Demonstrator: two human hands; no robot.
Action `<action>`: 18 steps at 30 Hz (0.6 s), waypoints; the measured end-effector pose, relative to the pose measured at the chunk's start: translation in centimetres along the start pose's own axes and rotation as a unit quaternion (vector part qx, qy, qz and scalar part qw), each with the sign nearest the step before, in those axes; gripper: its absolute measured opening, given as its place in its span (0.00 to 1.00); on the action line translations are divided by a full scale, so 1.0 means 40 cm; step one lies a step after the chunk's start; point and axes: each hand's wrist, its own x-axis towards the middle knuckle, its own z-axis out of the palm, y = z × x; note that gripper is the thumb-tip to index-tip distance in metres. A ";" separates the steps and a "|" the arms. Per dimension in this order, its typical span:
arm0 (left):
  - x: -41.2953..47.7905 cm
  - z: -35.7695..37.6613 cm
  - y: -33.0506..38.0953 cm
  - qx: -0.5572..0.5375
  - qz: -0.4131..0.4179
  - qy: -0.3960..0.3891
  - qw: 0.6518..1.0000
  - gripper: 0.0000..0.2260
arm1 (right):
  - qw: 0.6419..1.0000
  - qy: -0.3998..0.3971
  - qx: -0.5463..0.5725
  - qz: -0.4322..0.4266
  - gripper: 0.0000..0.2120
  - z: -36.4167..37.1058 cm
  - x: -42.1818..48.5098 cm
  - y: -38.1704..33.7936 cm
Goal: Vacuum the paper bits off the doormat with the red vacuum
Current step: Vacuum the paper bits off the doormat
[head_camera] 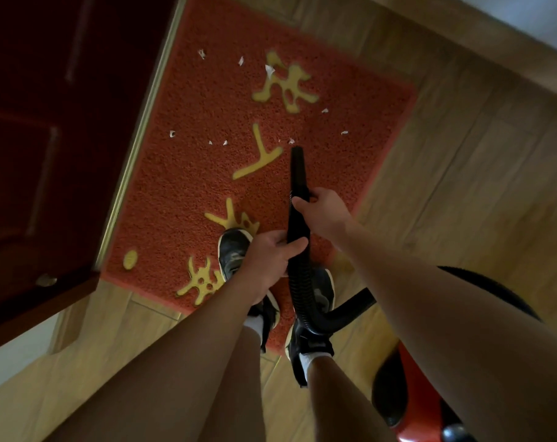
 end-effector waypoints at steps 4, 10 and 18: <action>0.016 -0.024 0.004 -0.001 0.003 -0.004 1.000 0.04 | 1.000 0.001 -0.009 -0.001 0.15 0.008 0.016 -0.020; 0.026 -0.055 0.002 -0.014 0.000 -0.011 1.000 0.11 | 1.000 0.005 -0.024 0.001 0.14 0.029 0.020 -0.040; 0.040 -0.084 0.011 -0.042 -0.007 -0.020 0.999 0.05 | 0.999 0.017 -0.027 0.011 0.16 0.051 0.035 -0.067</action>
